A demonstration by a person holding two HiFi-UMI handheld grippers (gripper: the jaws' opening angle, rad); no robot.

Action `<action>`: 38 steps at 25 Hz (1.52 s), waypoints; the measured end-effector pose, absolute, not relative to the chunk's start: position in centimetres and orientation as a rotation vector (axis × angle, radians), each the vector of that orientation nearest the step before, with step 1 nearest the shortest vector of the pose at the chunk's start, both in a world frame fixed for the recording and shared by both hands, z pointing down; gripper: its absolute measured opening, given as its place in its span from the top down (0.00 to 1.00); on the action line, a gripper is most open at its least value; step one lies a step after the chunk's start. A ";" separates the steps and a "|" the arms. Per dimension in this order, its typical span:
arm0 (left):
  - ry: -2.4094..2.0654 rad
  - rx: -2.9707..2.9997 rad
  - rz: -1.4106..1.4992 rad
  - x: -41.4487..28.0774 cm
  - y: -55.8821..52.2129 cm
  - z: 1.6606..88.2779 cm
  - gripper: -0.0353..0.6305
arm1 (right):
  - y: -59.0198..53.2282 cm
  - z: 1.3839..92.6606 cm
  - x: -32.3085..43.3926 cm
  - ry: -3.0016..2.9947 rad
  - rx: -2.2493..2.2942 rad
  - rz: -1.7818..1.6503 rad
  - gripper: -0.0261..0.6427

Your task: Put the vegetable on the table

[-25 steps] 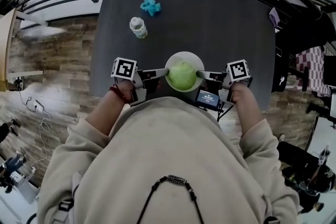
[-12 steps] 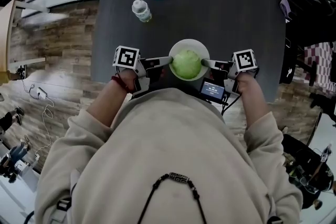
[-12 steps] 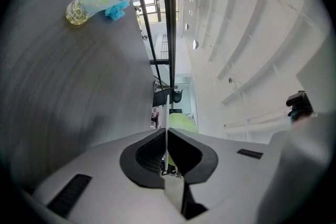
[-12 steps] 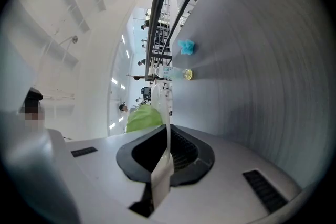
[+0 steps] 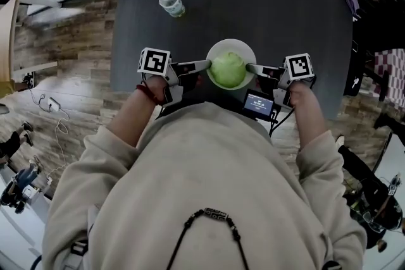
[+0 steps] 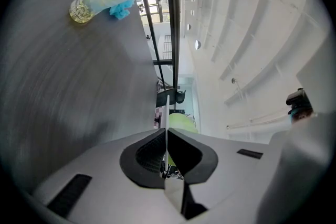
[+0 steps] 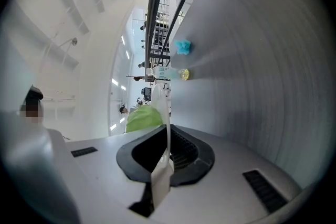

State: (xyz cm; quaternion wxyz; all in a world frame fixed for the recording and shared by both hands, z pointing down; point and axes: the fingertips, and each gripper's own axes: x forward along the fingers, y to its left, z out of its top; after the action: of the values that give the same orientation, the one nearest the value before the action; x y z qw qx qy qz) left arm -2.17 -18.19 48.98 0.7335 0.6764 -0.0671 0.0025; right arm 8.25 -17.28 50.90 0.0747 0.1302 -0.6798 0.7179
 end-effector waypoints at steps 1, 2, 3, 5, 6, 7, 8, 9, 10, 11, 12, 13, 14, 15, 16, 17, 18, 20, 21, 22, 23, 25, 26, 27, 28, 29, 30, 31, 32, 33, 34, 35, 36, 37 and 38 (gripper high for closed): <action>-0.149 1.487 0.002 -2.1 -18.3 49.1 0.92 | -17.4 51.1 8.3 -2.041 0.390 2.155 0.92; -0.149 1.488 -0.001 -2.0 -18.4 49.2 0.92 | -17.5 51.2 8.3 -2.043 0.386 2.160 0.92; -0.148 1.489 -0.005 -1.9 -18.4 49.3 0.92 | -17.5 51.3 8.3 -2.047 0.381 2.164 0.92; -0.149 1.486 -0.008 -1.8 -18.4 49.5 0.92 | -17.5 51.4 8.3 -2.055 0.373 2.168 0.92; -0.152 1.483 -0.006 -1.8 -18.3 49.6 0.92 | -17.4 51.5 8.3 -2.052 0.374 2.170 0.92; -0.156 1.480 -0.002 -1.8 -18.2 49.8 0.92 | -17.3 51.7 8.3 -2.046 0.379 2.173 0.92; -0.159 1.479 0.002 -1.8 -18.2 50.0 0.92 | -17.3 51.9 8.4 -2.041 0.384 2.176 0.92; -0.161 1.480 0.006 -1.8 -18.2 50.1 0.92 | -17.3 52.1 8.4 -2.039 0.385 2.177 0.92; -0.161 1.481 0.010 -1.8 -18.3 50.3 0.92 | -17.3 52.3 8.5 -2.040 0.383 2.177 0.92; -0.161 1.481 0.013 -1.7 -18.3 50.5 0.92 | -17.3 52.4 8.5 -2.043 0.378 2.178 0.92; -0.160 1.482 0.014 -1.5 -18.3 50.7 0.92 | -17.3 52.6 8.6 -2.046 0.373 2.180 0.92; -0.159 1.483 0.014 -1.4 -18.2 50.8 0.92 | -17.3 52.7 8.6 -2.047 0.370 2.182 0.92; -0.158 1.482 0.013 -1.3 -18.1 50.9 0.92 | -17.2 52.9 8.6 -2.046 0.369 2.186 0.92; -0.160 1.479 0.014 -1.3 -18.1 51.1 0.92 | -17.1 53.1 8.7 -2.042 0.371 2.188 0.92; -0.164 1.475 0.020 -1.3 -18.0 51.4 0.92 | -17.0 53.3 8.7 -2.037 0.376 2.190 0.92; -0.172 1.475 0.032 -1.5 -17.9 51.7 0.92 | -16.9 53.5 8.8 -2.030 0.383 2.190 0.92; -0.180 1.483 0.051 -1.6 -17.9 52.1 0.92 | -16.9 53.7 8.8 -2.024 0.390 2.192 0.92; -0.185 1.497 0.070 -1.6 -18.0 52.6 0.93 | -16.9 53.9 8.9 -2.022 0.392 2.194 0.92; -0.177 1.491 0.058 -1.4 -18.0 52.5 0.93 | -16.9 54.0 9.0 -2.027 0.388 2.195 0.92; -0.168 1.483 0.044 -1.1 -18.0 52.4 0.93 | -16.9 54.1 9.0 -2.030 0.384 2.198 0.92; -0.163 1.475 0.038 -0.9 -17.9 52.5 0.92 | -16.7 54.3 9.1 -2.029 0.386 2.201 0.92; -0.165 1.470 0.044 -0.8 -17.7 53.0 0.93 | -16.6 54.9 9.3 -2.020 0.397 2.206 0.92; -0.173 1.473 0.054 -0.9 -17.8 53.4 0.93 | -16.6 55.1 9.3 -2.018 0.402 2.208 0.92; -0.187 1.479 0.070 -0.9 -17.8 53.9 0.93 | -16.6 55.3 9.4 -2.019 0.403 2.212 0.92; -0.203 1.487 0.089 -0.9 -17.9 54.5 0.93 | -16.7 55.4 9.5 -2.023 0.401 2.216 0.92; -0.211 1.492 0.097 -0.8 -18.0 54.8 0.93 | -16.8 55.6 9.6 -2.025 0.398 2.222 0.92; -0.206 1.490 0.087 -0.6 -18.0 54.7 0.93 | -16.8 55.7 9.6 -2.023 0.396 2.230 0.92; -0.195 1.483 0.068 -0.5 -18.1 54.4 0.93 | -16.8 55.8 9.5 -2.018 0.396 2.239 0.92; -0.188 1.476 0.055 -0.5 -18.1 54.2 0.93 | -16.8 55.9 9.4 -2.012 0.397 2.246 0.92; -0.190 1.477 0.054 -0.6 -18.1 54.3 0.93 | -16.8 55.9 9.3 -2.010 0.399 2.249 0.92; -0.199 1.485 0.067 -0.9 -18.2 54.6 0.93 | -16.9 56.0 9.2 -2.014 0.397 2.246 0.92; -0.212 1.497 0.085 -1.1 -18.2 54.9 0.93 | -17.0 56.1 9.1 -2.023 0.394 2.241 0.92; -0.221 1.504 0.099 -1.2 -18.2 55.3 0.93 | -17.1 56.2 9.1 -2.032 0.390 2.236 0.92; -0.227 1.507 0.104 -1.2 -18.3 55.5 0.93 | -17.1 56.4 9.2 -2.038 0.388 2.231 0.92; -0.230 1.506 0.104 -1.0 -18.4 55.7 0.93 | -17.2 56.7 9.3 -2.042 0.387 2.227 0.92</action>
State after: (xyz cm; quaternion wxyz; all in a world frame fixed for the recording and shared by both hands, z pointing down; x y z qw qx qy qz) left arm -0.99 -18.37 55.72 0.7225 0.6819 -0.1040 0.0469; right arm 9.35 -17.24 56.66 0.0477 0.1267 -0.6695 0.7304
